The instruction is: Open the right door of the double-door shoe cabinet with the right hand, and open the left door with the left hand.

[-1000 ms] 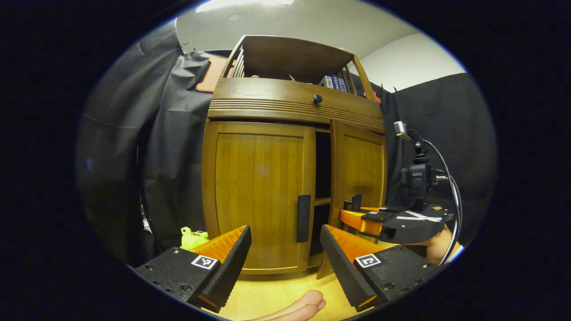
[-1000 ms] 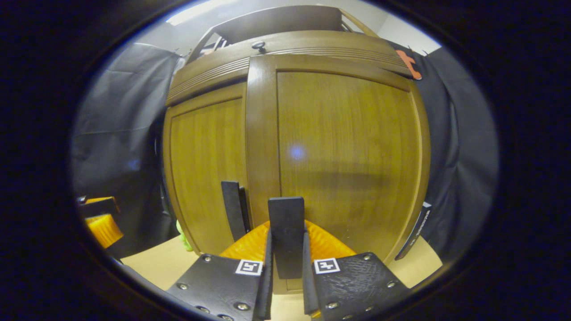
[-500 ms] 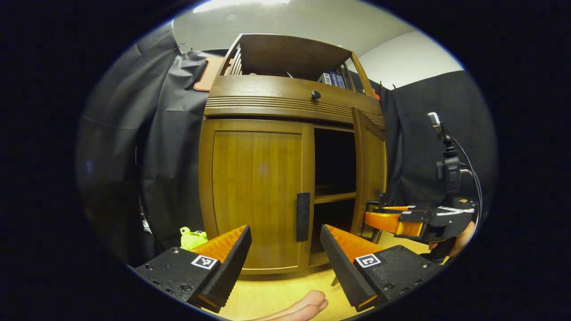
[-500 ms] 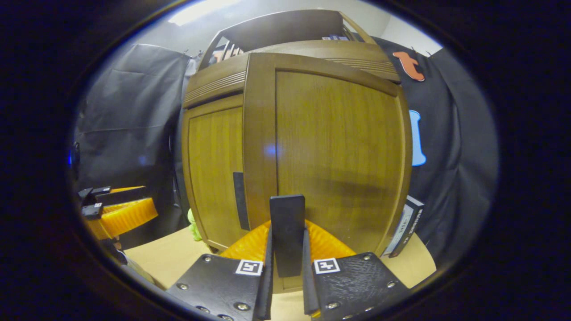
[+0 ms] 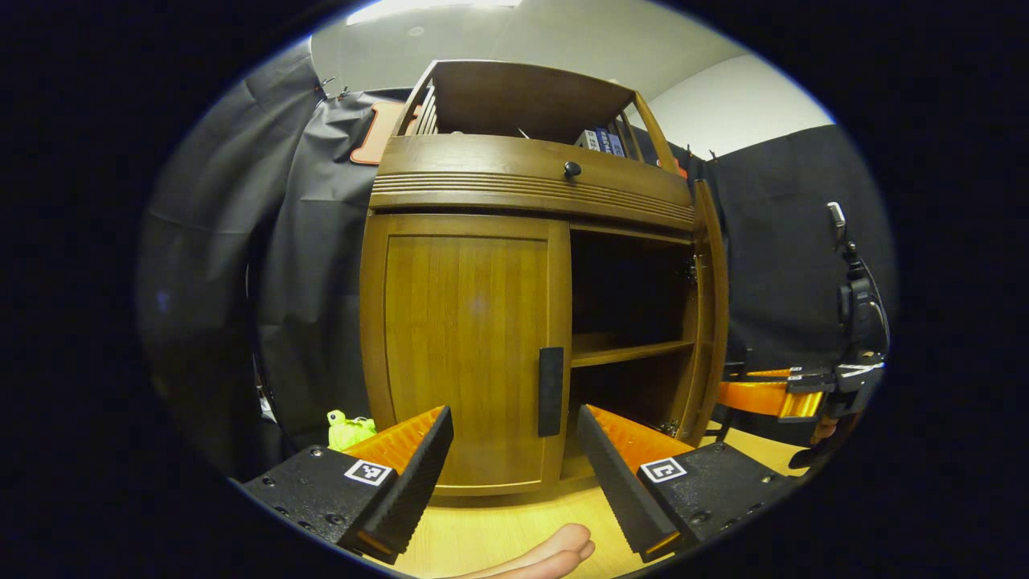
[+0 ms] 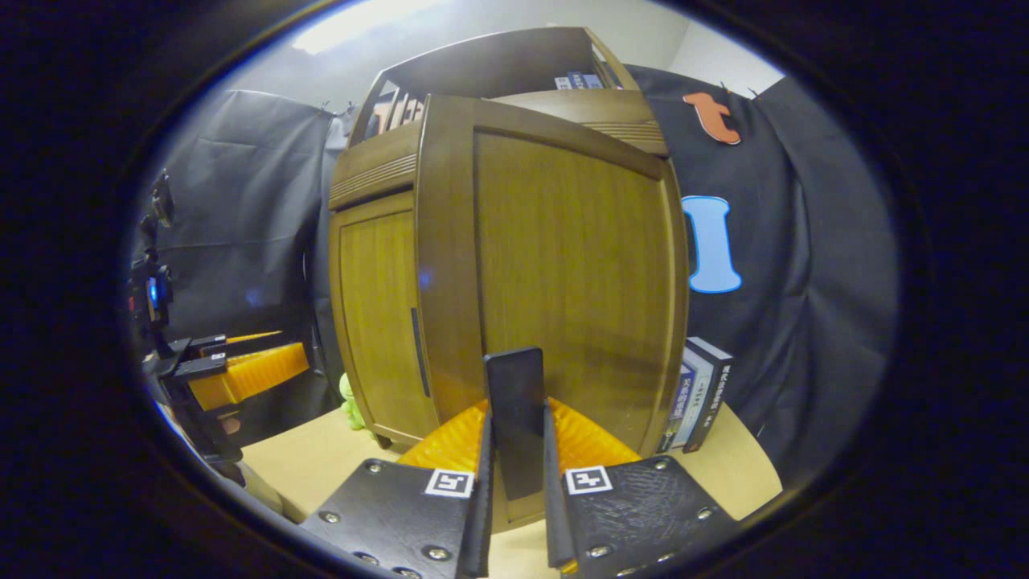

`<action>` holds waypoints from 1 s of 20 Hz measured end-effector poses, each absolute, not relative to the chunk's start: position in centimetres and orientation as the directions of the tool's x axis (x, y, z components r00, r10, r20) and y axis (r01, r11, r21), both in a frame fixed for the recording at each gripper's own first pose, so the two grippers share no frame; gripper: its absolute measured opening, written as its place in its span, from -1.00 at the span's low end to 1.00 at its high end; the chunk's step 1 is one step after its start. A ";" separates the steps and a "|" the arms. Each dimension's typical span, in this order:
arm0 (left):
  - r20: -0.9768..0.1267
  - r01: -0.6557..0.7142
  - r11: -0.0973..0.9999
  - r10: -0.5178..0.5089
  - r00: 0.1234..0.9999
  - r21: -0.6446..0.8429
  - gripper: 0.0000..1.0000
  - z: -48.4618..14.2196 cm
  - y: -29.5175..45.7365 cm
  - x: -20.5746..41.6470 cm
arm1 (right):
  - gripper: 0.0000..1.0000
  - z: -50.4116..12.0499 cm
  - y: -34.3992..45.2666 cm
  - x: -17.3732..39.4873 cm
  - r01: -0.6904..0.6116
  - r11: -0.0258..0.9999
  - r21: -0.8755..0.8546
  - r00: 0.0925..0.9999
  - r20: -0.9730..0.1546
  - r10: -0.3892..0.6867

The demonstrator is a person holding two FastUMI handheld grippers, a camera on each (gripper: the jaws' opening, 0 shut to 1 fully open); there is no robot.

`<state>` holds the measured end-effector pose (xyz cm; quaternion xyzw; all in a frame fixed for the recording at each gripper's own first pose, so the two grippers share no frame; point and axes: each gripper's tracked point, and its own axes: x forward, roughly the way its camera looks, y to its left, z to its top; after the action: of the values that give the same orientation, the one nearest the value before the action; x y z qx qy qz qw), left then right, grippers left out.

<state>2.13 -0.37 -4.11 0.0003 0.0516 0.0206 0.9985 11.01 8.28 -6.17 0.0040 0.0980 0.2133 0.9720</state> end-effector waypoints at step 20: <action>-0.099 -0.028 0.999 0.030 0.995 0.019 0.93 -4.3 -0.8 2.5 | -0.02 -5.0 -5.6 10.4 -0.049 0.997 -0.059 0.984 -0.171 0.038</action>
<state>2.46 -0.82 -4.27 0.0087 0.0499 0.0146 0.9986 10.45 -5.56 -5.00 -0.0318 0.0854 0.0219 0.9956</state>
